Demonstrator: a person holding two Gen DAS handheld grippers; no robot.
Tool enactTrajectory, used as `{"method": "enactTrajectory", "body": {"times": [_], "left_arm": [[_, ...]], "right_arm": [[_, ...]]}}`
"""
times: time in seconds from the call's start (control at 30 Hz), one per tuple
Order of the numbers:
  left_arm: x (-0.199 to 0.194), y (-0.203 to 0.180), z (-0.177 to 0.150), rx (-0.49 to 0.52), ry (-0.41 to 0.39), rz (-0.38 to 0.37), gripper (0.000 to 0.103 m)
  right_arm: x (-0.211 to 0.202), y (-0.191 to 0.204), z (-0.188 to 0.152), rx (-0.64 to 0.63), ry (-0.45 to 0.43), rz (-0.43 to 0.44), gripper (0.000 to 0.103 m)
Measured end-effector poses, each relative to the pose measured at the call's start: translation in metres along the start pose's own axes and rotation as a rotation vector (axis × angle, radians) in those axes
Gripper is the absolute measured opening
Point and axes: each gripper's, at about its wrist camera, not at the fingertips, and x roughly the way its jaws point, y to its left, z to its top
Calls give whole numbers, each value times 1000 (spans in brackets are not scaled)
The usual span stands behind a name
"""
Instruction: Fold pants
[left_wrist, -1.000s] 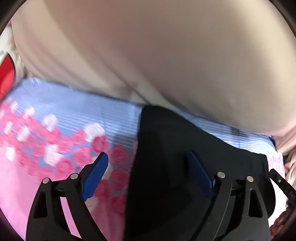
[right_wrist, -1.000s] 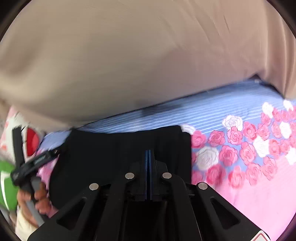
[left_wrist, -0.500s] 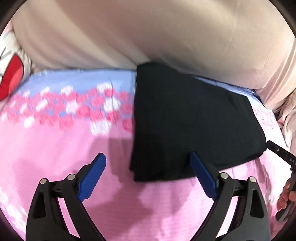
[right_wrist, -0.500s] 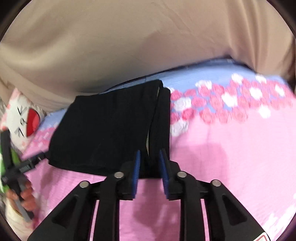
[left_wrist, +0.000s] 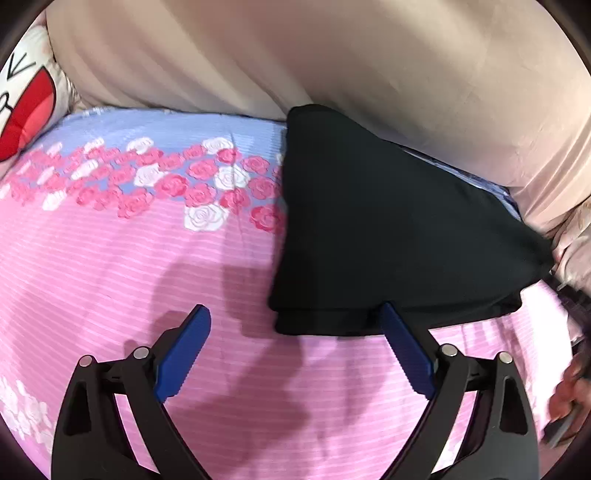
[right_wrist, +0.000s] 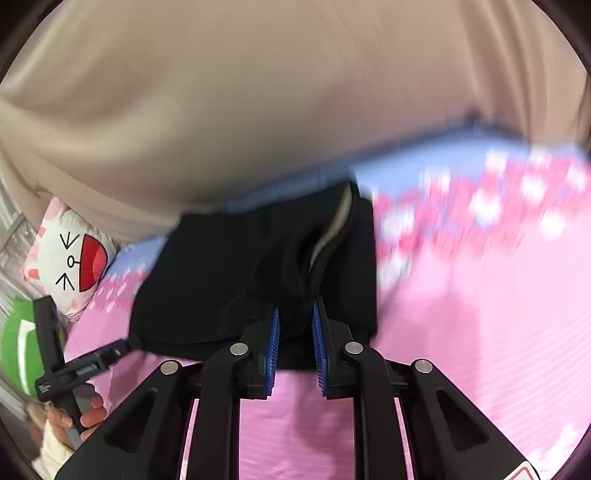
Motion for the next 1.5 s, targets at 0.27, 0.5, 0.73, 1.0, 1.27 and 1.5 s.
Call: {"method": "enactTrajectory", "body": {"times": [0.27, 0.5, 0.73, 1.0, 1.27, 1.5], "left_arm": [[-2, 3, 0, -21, 10, -1, 92], [-18, -19, 1, 65, -52, 87, 92], [-34, -48, 31, 68, -88, -99, 93], [37, -37, 30, 12, 80, -43, 94], [31, -48, 29, 58, 50, 9, 94], [21, -61, 25, 102, 22, 56, 93]], "right_arm": [[2, -23, -9, 68, 38, -52, 20], [29, -17, -13, -16, 70, -178, 20], [1, 28, 6, -95, -5, -108, 17], [10, 7, 2, -3, 9, -156, 17], [22, 41, 6, -125, 36, -150, 12], [10, 22, 4, -38, 25, -161, 6]]}}
